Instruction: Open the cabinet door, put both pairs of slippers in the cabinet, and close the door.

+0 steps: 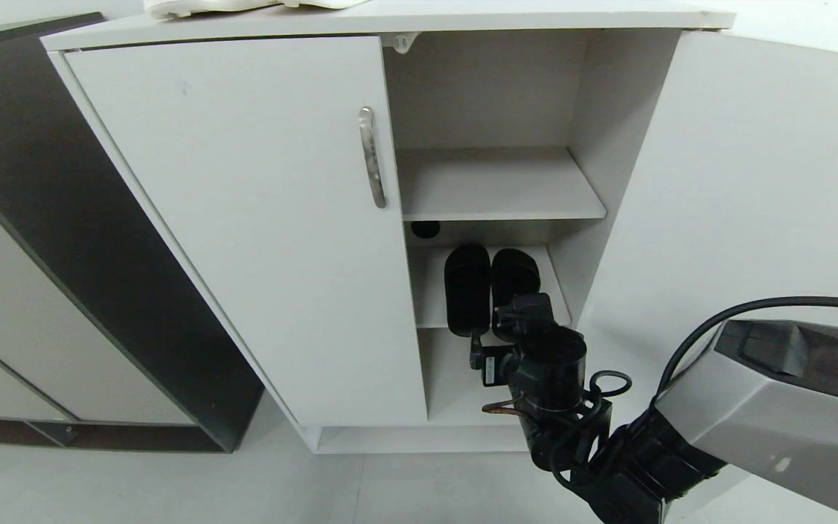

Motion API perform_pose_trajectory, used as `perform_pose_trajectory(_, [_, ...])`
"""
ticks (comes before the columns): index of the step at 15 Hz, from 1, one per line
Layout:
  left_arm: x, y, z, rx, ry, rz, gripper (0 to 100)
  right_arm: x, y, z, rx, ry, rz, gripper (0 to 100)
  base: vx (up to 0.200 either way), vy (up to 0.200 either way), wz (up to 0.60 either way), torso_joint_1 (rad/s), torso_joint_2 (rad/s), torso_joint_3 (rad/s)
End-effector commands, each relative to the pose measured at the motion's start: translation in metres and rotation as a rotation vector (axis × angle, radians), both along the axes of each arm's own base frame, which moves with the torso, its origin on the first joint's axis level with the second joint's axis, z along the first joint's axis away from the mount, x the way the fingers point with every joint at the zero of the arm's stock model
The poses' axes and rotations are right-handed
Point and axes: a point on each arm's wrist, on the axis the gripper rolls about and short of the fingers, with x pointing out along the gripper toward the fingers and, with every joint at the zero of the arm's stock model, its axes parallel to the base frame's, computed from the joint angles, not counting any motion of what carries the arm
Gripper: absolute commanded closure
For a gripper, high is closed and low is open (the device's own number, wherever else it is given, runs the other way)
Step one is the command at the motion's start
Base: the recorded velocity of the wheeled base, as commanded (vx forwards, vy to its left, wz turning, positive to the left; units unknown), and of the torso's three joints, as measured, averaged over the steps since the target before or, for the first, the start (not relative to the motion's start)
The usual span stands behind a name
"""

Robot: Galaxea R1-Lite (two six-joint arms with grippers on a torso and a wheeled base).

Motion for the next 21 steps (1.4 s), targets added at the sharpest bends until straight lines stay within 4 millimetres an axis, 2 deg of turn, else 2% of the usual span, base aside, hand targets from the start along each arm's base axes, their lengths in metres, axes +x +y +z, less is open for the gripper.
perform_pose_trajectory(1, [0.0000, 0.0000, 0.0001, 0.001, -0.001, 0.000, 100, -0.0009, -0.0006, 0.0007, 0.001, 0.000, 0.001, 0, 0.000, 0.000, 0.00, 0.000, 0.00, 0.000])
perform_pose_trajectory(13, [0.0000, 0.0000, 0.0001, -0.008, -0.001, 0.003, 100, -0.0027, -0.0042, -0.0031, -0.014, 0.013, -0.002, 0, 0.000, 0.000, 0.00, 0.000, 0.00, 0.000])
perform_pose_trajectory(21, [0.0000, 0.0000, 0.0001, -0.007, -0.001, 0.001, 100, -0.0018, -0.0050, -0.0035, -0.012, 0.013, -0.005, 0, 0.000, 0.000, 0.00, 0.001, 0.00, 0.184])
